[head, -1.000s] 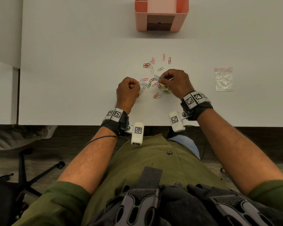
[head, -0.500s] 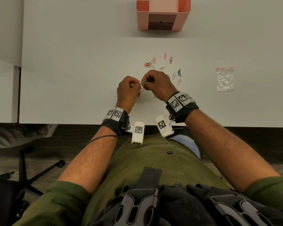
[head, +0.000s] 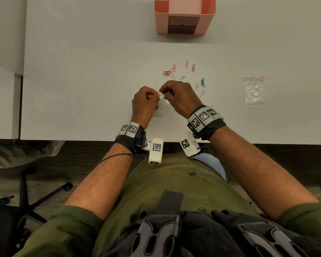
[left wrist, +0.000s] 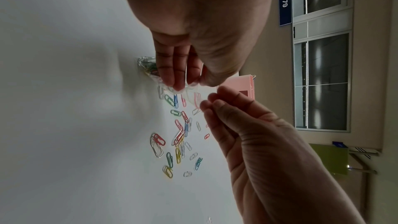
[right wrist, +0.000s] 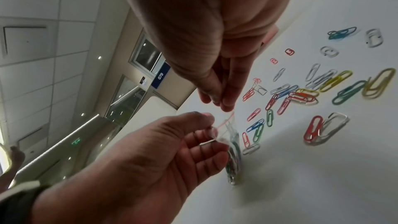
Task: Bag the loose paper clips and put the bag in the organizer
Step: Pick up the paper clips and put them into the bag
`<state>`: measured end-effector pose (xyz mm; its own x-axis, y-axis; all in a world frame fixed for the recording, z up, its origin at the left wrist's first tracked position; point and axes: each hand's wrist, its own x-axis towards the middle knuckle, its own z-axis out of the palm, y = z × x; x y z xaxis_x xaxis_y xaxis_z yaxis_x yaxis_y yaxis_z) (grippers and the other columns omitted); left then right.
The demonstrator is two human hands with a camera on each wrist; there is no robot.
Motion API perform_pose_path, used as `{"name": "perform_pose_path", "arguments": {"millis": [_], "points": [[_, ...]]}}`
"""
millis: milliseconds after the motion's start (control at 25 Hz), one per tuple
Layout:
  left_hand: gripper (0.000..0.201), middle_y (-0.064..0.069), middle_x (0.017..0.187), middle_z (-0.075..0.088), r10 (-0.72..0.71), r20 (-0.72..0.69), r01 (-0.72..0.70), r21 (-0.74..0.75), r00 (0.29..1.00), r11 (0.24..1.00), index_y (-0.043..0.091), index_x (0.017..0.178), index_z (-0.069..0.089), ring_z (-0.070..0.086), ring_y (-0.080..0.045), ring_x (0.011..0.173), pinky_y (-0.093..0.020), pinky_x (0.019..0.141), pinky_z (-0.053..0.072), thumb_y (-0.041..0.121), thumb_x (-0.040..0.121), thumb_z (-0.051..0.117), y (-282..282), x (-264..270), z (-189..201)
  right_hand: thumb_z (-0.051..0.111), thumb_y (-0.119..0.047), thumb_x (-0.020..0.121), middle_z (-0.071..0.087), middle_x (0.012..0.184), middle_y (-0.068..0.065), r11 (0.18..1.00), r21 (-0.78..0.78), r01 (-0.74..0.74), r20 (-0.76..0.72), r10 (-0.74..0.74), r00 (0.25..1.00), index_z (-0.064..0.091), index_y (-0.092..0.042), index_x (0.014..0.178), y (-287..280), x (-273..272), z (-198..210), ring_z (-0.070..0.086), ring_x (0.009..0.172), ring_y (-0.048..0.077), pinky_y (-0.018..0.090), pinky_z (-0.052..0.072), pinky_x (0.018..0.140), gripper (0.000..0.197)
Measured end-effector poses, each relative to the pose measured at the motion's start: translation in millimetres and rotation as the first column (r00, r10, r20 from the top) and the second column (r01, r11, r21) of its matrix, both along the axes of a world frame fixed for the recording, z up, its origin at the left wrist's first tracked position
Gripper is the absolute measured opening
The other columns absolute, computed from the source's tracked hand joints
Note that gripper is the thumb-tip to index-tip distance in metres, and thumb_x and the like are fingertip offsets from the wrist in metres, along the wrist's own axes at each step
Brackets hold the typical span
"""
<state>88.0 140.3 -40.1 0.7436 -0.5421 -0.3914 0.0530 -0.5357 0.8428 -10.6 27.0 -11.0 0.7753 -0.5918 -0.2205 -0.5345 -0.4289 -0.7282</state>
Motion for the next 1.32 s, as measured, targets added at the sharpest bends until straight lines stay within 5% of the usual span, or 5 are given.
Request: {"name": "perform_pose_path", "arguments": {"millis": [320, 560, 840, 1040, 1320], "points": [[0.015, 0.003, 0.081, 0.074, 0.007, -0.021, -0.007, 0.002, 1.000, 1.000, 0.024, 0.085, 0.063, 0.072, -0.016, 0.069, -0.043, 0.070, 0.063, 0.014, 0.095, 0.065, 2, 0, 1, 0.067, -0.015, 0.090, 0.068, 0.112, 0.002, 0.987, -0.112, 0.114, -0.149, -0.130, 0.980, 0.067, -0.020, 0.111, -47, -46, -15, 0.065, 0.097, 0.018, 0.036, 0.055, 0.088, 0.022], [0.010, 0.002, 0.083, 0.073, -0.001, -0.033, 0.001, 0.004, 0.999, 1.000, 0.020, 0.089, 0.064, 0.071, -0.015, 0.070, -0.037, 0.069, 0.062, 0.014, 0.097, 0.064, 0, -4, 0, 0.082, -0.037, 0.076, 0.038, 0.146, 0.006, 0.979, -0.166, -0.116, -0.461, 0.028, 0.887, 0.039, -0.021, 0.147, -40, -68, -28, 0.036, 0.134, 0.029, 0.046, 0.046, 0.098, 0.084], [0.003, 0.001, 0.083, 0.073, 0.008, -0.031, -0.007, 0.005, 0.999, 1.000, 0.014, 0.095, 0.066, 0.071, -0.013, 0.069, -0.040, 0.069, 0.062, 0.015, 0.096, 0.064, 1, -1, 0, 0.074, -0.013, 0.085, 0.051, 0.124, 0.011, 0.981, -0.193, -0.032, -0.303, -0.029, 0.953, 0.059, -0.012, 0.130, -32, -49, -45, 0.053, 0.114, 0.029, 0.041, 0.051, 0.093, 0.047], [0.003, 0.001, 0.085, 0.073, 0.003, -0.030, -0.003, 0.006, 1.000, 1.000, 0.013, 0.096, 0.066, 0.073, -0.014, 0.070, -0.041, 0.068, 0.061, 0.016, 0.097, 0.064, 2, -1, -2, 0.066, -0.016, 0.093, 0.057, 0.109, 0.011, 0.979, -0.204, 0.028, -0.276, -0.085, 0.957, 0.066, -0.012, 0.104, -37, -39, -47, 0.061, 0.093, 0.029, 0.040, 0.053, 0.082, 0.012], [0.004, -0.006, 0.092, 0.077, 0.013, -0.025, -0.013, 0.003, 1.000, 1.000, 0.016, 0.093, 0.064, 0.073, -0.015, 0.072, -0.034, 0.065, 0.060, 0.015, 0.097, 0.064, 3, 3, -2, 0.071, -0.036, 0.086, 0.054, 0.119, 0.009, 0.964, -0.239, 0.114, -0.260, -0.177, 0.949, 0.056, -0.012, 0.120, -28, -33, -40, 0.055, 0.105, 0.027, 0.039, 0.051, 0.083, 0.045]]}}
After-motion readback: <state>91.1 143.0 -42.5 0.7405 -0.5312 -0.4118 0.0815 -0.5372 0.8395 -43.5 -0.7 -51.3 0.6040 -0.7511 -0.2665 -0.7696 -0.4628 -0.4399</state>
